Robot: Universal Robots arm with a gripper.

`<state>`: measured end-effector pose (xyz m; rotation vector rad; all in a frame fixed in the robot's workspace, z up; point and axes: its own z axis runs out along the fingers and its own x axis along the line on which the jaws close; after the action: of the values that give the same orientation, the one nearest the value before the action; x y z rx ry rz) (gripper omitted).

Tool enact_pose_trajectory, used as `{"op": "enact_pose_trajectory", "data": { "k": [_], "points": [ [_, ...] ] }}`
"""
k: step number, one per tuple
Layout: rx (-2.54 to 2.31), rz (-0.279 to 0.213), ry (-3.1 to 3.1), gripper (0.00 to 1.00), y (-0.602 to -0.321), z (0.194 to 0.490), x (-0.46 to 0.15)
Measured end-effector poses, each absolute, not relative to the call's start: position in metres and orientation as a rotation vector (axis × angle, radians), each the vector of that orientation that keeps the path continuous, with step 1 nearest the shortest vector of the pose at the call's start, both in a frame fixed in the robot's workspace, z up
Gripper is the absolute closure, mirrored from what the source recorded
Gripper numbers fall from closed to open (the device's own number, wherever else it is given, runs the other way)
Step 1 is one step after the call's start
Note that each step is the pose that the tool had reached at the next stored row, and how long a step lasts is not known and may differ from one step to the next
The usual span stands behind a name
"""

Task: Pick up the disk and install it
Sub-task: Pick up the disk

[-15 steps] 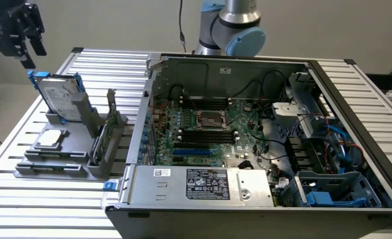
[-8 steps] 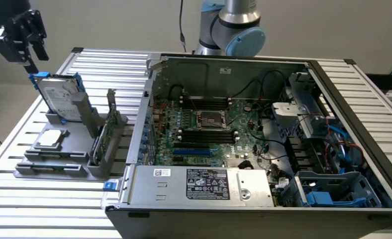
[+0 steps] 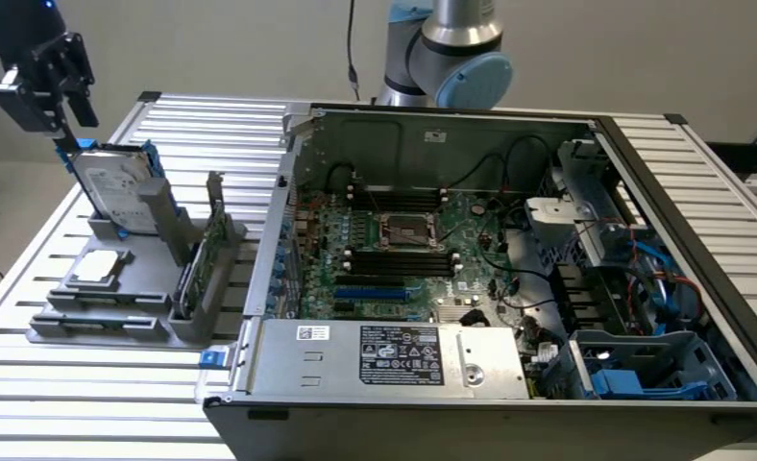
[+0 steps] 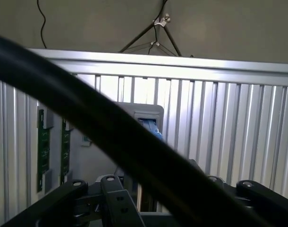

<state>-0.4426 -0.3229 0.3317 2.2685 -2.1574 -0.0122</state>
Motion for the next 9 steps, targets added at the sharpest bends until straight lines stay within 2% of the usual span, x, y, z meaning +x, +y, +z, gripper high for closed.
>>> {"op": "enact_pose_trajectory", "data": {
  "k": [9],
  "points": [
    [2.281,-0.012,-2.144,0.4,-0.324,0.315,-0.443]
  ]
}}
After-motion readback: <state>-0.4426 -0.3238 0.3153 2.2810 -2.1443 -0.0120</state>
